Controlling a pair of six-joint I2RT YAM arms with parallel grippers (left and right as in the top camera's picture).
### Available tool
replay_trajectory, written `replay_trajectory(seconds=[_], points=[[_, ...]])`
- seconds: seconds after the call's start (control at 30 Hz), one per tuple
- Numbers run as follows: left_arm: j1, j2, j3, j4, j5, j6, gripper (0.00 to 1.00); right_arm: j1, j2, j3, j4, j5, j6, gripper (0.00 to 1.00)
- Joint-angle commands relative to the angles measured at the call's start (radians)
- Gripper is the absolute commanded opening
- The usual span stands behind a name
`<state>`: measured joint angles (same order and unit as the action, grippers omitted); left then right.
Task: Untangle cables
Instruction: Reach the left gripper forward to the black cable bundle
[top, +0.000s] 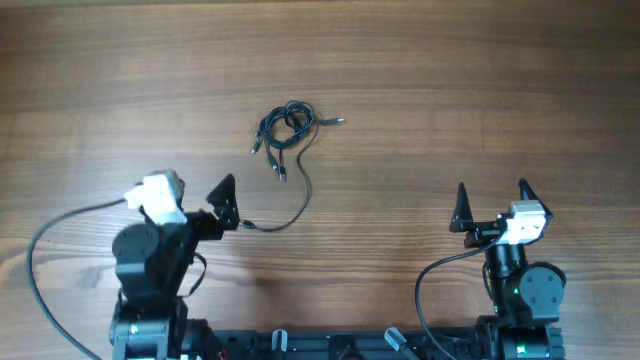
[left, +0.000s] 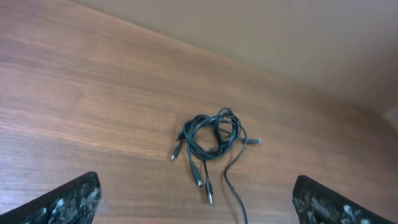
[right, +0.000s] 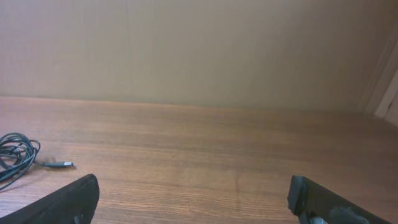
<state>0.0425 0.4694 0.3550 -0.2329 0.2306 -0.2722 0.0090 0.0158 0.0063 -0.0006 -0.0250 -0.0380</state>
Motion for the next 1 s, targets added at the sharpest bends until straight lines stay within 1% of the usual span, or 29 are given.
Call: replay_trajectory(seconds=[0.0,0.07,0.1,0.13,0.17,0.23,0.33,0.4,0.47,0.53,0.63,0.7,0.77,0.97], points=[[0.007,0.214,0.204,-0.091,0.013,0.020,1.00,0.005,-0.008,-0.001,0.003,0.002,0.014,1.00],[0.007,0.322,0.320,-0.134,0.013,0.065,1.00,0.005,-0.008,-0.001,0.003,0.002,0.014,1.00],[0.006,0.420,0.433,-0.192,0.013,0.104,1.00,0.005,-0.008,-0.001,0.003,0.002,0.014,1.00],[0.005,0.449,0.464,-0.215,0.012,0.111,1.00,0.005,-0.008,-0.001,0.003,0.002,0.014,1.00],[0.004,0.529,0.554,-0.280,0.012,0.112,1.00,0.005,-0.008,-0.001,0.003,0.002,0.014,0.99],[0.003,0.632,0.669,-0.359,0.013,0.128,1.00,0.005,-0.008,-0.001,0.003,0.002,0.014,1.00],[-0.033,0.756,0.797,-0.457,0.008,0.241,1.00,0.005,-0.008,-0.001,0.003,0.002,0.014,1.00],[-0.060,0.827,0.856,-0.508,-0.034,0.266,1.00,0.005,-0.008,-0.001,0.003,0.002,0.014,1.00],[-0.083,0.887,0.890,-0.520,-0.049,0.269,1.00,0.005,-0.008,-0.001,0.003,0.002,0.014,1.00],[-0.122,0.935,0.908,-0.515,-0.058,0.326,1.00,0.005,-0.008,-0.001,0.003,0.002,0.014,1.00],[-0.167,0.974,0.908,-0.478,-0.110,0.354,1.00,0.005,-0.008,-0.001,0.003,0.002,0.014,1.00],[-0.187,1.004,0.908,-0.447,-0.117,0.401,1.00,0.005,-0.008,-0.001,0.003,0.002,0.014,1.00],[-0.192,1.046,0.908,-0.415,-0.140,0.400,1.00,0.005,-0.008,-0.001,0.003,0.002,0.014,1.00],[-0.192,1.192,0.908,-0.357,-0.138,0.399,1.00,0.005,-0.008,-0.001,0.003,0.002,0.014,1.00]])
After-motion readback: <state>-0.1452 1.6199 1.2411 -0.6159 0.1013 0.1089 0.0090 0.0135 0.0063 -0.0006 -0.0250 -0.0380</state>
